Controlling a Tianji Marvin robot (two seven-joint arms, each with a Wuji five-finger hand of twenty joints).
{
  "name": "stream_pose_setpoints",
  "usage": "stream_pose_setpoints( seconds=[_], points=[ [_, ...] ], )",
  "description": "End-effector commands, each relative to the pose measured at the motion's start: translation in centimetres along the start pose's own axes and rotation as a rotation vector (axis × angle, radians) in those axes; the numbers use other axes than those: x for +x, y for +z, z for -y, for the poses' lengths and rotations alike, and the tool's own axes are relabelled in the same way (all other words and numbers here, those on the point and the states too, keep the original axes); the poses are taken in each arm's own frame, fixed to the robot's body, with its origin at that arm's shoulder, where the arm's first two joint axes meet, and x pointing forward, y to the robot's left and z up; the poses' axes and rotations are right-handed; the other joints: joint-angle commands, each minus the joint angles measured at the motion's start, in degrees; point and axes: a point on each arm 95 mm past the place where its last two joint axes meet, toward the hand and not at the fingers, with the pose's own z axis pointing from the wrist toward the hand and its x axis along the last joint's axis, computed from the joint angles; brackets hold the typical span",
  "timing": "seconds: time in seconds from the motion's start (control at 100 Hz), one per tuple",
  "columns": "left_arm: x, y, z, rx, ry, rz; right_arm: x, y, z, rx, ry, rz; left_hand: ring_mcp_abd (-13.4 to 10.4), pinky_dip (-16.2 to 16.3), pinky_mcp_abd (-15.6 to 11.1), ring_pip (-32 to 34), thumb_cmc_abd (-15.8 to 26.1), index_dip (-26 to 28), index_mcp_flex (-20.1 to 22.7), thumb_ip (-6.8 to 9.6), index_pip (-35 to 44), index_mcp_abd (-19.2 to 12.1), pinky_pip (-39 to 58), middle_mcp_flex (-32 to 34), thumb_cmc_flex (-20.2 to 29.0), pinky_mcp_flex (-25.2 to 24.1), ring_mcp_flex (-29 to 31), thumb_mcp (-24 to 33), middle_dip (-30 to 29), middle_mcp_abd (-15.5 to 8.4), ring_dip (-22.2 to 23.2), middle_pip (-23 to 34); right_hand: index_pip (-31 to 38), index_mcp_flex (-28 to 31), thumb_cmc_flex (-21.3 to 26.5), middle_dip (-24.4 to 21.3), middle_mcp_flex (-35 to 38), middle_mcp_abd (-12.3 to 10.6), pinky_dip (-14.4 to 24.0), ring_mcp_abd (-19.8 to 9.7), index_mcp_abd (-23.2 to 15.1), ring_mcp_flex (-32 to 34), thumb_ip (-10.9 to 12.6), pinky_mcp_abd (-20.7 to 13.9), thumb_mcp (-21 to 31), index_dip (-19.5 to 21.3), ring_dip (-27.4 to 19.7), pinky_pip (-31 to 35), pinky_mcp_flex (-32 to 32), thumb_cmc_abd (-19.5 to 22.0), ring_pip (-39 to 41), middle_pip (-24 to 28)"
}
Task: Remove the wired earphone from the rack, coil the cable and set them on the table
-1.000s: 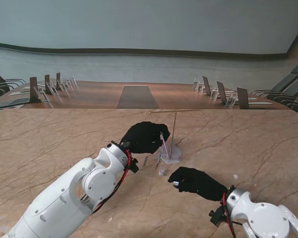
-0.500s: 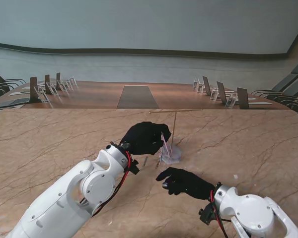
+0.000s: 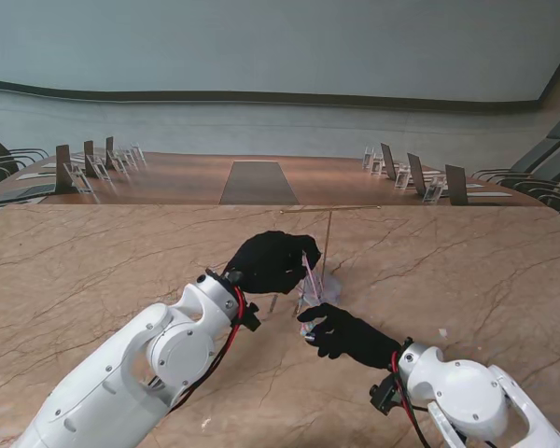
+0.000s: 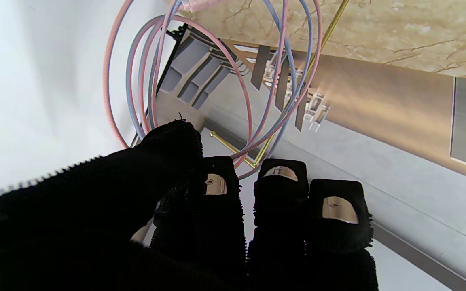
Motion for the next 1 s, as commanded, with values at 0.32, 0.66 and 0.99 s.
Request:
stream_pose_setpoints(
  seconds=[0.32,0.66,0.99],
  points=[
    [0.4,-0.2,-0.4,-0.006,-0.024,-0.002,0.1,1.0,0.1,-0.048,0.036,-0.016,1.6,-0.7,0.6,1.9,-1.7,-0.4,2.0,0.27,3.0,0.9,4.9,1.1,-0.8,0.8,0.9,3.4,-0.6,-0.9,0.1,-0.1,-1.4,-1.7,-0.3,0.6,-2.3,-0.9,0.5,-2.5,-0.2,-1.2,-0.8,-2.5,-2.8,-0.8,0.2,0.5,0.0,0.2,-0.3,2.3],
    [0.5,-0.2,-0.6,-0.007,-0.041,-0.002,0.4,1.6,-0.1,-0.080,0.055,-0.021,1.6,-0.9,0.6,1.9,-1.7,-0.2,2.0,0.21,3.1,0.9,5.0,1.0,-0.7,0.8,0.8,3.4,-0.7,-0.8,0.0,-0.2,-2.3,-2.0,0.6,2.0,-7.0,2.6,1.6,-1.8,3.6,-2.7,-2.1,-3.0,-4.9,3.0,1.5,1.9,-0.4,0.2,3.7,7.8],
    [0.5,-0.3,-0.9,-0.005,-0.055,0.006,0.3,2.3,0.1,-0.097,0.094,-0.009,1.7,-0.9,0.8,1.8,-1.7,-0.2,2.1,0.18,2.9,1.0,4.9,1.0,-0.5,0.8,0.8,3.3,-0.7,-0.7,0.0,-0.2,-15.4,-2.3,0.0,1.2,-8.7,4.3,1.7,-0.8,6.1,-3.4,-2.0,-2.6,-6.2,0.6,1.1,1.9,-0.6,0.3,3.8,7.6]
  ],
)
